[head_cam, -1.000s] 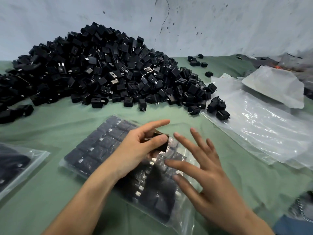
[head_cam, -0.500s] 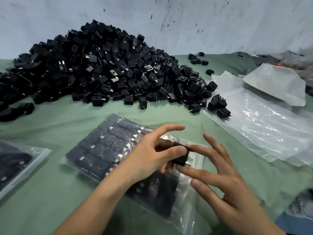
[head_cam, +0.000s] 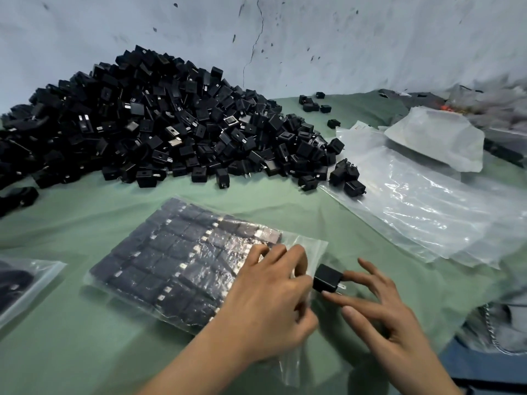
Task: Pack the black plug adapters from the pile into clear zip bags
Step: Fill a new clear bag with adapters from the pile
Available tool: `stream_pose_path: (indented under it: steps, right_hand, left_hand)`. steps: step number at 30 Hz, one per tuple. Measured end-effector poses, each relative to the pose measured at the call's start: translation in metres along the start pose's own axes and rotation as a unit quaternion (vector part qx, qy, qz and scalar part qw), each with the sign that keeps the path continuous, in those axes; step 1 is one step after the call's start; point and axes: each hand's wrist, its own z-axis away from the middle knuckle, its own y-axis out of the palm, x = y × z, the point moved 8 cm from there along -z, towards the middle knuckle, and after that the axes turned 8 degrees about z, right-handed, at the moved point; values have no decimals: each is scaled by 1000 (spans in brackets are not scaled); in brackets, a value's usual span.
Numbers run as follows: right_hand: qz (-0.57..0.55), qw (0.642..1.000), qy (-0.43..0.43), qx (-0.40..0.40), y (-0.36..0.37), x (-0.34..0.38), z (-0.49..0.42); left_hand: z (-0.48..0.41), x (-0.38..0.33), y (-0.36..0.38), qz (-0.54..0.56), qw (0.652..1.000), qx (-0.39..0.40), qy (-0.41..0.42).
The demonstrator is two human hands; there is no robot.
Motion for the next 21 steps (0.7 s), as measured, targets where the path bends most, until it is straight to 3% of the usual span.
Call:
stream_pose_path:
  steps: [5,10,14,17,21]
  right_hand:
    - [-11,1000,-1,-6,8,4,-9]
    - [61,998,22,-16,22,2,-26]
    - [99,994,38,38,35,-2,-35]
    - [99,992,37,71,38,-3,-36]
    - [106,990,53,80,33,-5,-31]
  left_hand:
    - [1,0,-11,71,994,-80,4]
    - [1,-4,-3,106,993,-38,25]
    - [0,-4,-4,111,993,-10,48]
    - [-3,12,-9,115,993,-24,-31]
    - [2,55,10,-22,982,72,-173]
